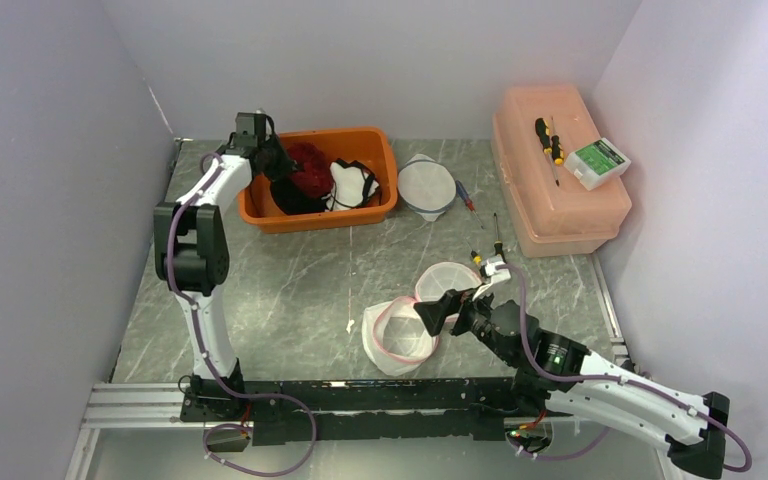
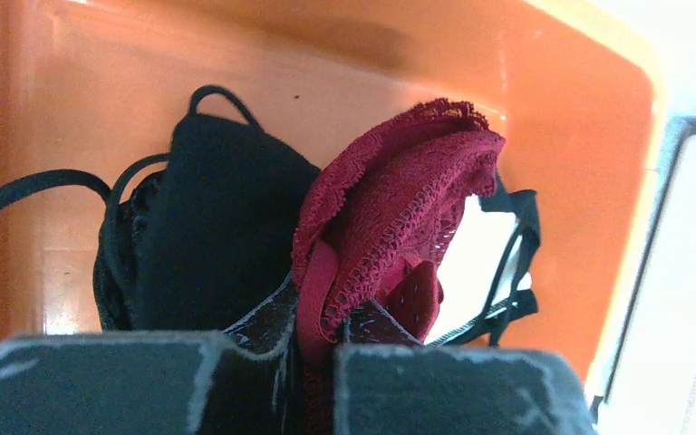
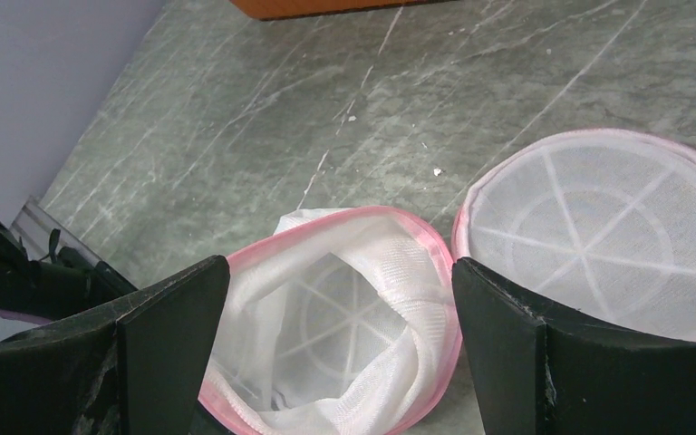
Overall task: Unzip the laundry bag and remove the bra
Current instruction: Place the bra in the bin.
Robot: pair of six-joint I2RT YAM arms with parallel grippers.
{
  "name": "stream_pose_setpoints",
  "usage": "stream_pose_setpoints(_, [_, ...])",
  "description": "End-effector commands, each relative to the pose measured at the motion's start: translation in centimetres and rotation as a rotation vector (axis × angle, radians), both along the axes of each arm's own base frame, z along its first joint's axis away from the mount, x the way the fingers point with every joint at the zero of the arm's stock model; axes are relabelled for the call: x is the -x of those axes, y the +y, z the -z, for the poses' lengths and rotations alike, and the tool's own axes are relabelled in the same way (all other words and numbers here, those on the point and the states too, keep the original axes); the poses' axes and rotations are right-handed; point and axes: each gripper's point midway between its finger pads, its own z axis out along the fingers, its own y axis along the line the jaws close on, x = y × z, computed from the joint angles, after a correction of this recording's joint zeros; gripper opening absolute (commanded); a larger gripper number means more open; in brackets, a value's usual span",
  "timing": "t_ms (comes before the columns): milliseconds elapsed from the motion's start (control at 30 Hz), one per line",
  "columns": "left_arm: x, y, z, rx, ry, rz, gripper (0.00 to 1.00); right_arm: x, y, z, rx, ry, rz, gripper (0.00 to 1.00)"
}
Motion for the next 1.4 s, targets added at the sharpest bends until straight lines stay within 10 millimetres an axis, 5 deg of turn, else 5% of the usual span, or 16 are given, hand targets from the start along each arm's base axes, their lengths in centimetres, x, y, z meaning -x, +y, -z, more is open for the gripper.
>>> stream_pose_setpoints(0, [-0.7,1.0,0.1,-0.028,0.014,-0.055,0.03,-0.3,-0.3,-1.7,-0.027,-0.049,0.013,0.97])
stream_pose_setpoints(200, [0.6,3.2,2.6,-0.11,0.102,-0.123,0.13,-0.3,-0.9,-1.7,-0.021,-0.061,0.028,0.97])
stream_pose_setpoints(400, [1.1,3.5,1.4,-0.117,0.08,-0.126,0.44,-0.4,-1.2,-2.0,-0.013,-0.063,0.033,0.97])
stream_pose_setpoints(567, [1.7,4.0,-2.8,-0.137,0.015,-0.134,0.64,-0.3,-1.5,-2.5,-0.021,-0.073,0.039,0.97])
stream_pose_setpoints(700, [2.8,5.5,-8.5,-0.192,-0.125,-0.186,0.66,-0.4,-1.6,-2.6,-0.011,-0.079,0.039,0.97])
stream_pose_setpoints(867, [4.2,5.5,-11.7,-0.196,-0.205,-0.18,0.68,-0.3,-1.6,-2.6,-0.008,-0.073,0.038,0.97])
stream_pose_setpoints(967, [4.0,2.6,-12.3,-0.084,-0.243,-0.071,0.63,-0.2,-1.5,-2.6,-0.021,-0.072,0.031,0.97])
stream_pose_setpoints(1100, [3.1,-0.6,-11.0,-0.002,-0.217,0.057,0.32,-0.2,-1.3,-2.4,-0.02,-0.068,0.025,0.96])
stream_pose_setpoints(1233, [2.0,0.7,-7.1,-0.032,-0.13,0.019,0.13,-0.1,-1.2,-2.4,-0.017,-0.061,0.022,0.96])
stream_pose_setpoints(1367, [1.4,1.9,-2.8,-0.03,-0.045,-0.014,0.09,0.0,-1.3,-2.2,-0.024,-0.058,0.023,0.96])
